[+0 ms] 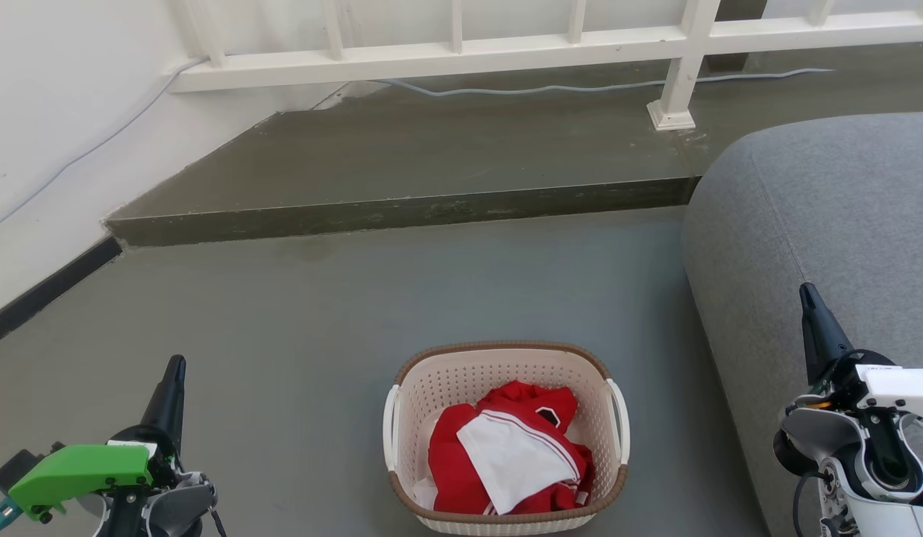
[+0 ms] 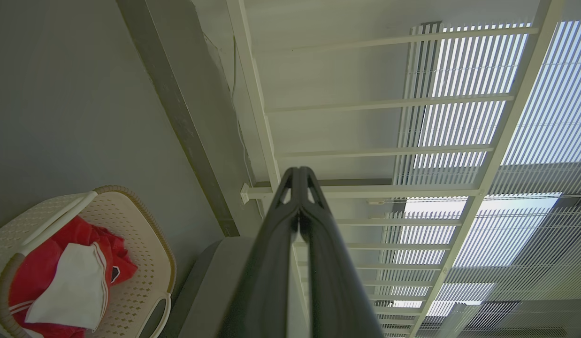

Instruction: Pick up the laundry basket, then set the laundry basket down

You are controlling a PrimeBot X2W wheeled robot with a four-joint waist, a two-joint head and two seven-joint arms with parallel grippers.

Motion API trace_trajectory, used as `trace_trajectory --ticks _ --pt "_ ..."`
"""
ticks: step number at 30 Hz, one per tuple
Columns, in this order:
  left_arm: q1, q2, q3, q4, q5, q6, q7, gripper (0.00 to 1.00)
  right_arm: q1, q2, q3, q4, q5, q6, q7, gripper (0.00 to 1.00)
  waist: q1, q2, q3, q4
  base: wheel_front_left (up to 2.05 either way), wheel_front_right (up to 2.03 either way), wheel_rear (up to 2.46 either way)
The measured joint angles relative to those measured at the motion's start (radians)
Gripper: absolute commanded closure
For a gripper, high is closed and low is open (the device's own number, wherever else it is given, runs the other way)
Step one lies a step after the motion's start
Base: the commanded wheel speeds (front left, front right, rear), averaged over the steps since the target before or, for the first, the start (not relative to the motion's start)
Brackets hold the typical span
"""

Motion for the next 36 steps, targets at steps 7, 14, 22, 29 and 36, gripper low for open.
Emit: trace_trajectory --ticks 7,14,22,29,36 --pt "0.000 0.000 0.000 0.000 0.000 0.000 0.000 1.00 0.000 0.000 0.000 0.000 0.000 0.000 0.000 1.00 0.0000 0.0000 0.000 0.000 0.00 0.00 0.00" --pt "0.000 0.000 0.000 0.000 0.000 0.000 0.000 1.00 0.000 0.000 0.000 0.000 0.000 0.000 0.000 1.00 0.0000 0.0000 0.000 0.000 0.00 0.00 0.00" --pt "0.000 0.000 0.000 0.000 0.000 0.000 0.000 1.00 0.000 0.000 0.000 0.000 0.000 0.000 0.000 1.00 0.0000 0.0000 0.000 0.000 0.00 0.00 0.00" --pt "0.000 0.000 0.000 0.000 0.000 0.000 0.000 1.00 0.000 0.000 0.000 0.000 0.000 0.000 0.000 1.00 0.0000 0.0000 0.000 0.000 0.00 0.00 0.00" --pt "0.000 -0.001 0.000 0.000 0.000 0.000 0.000 1.00 0.000 0.000 0.000 0.000 0.000 0.000 0.000 1.00 0.0000 0.0000 0.000 0.000 0.00 0.00 0.00"
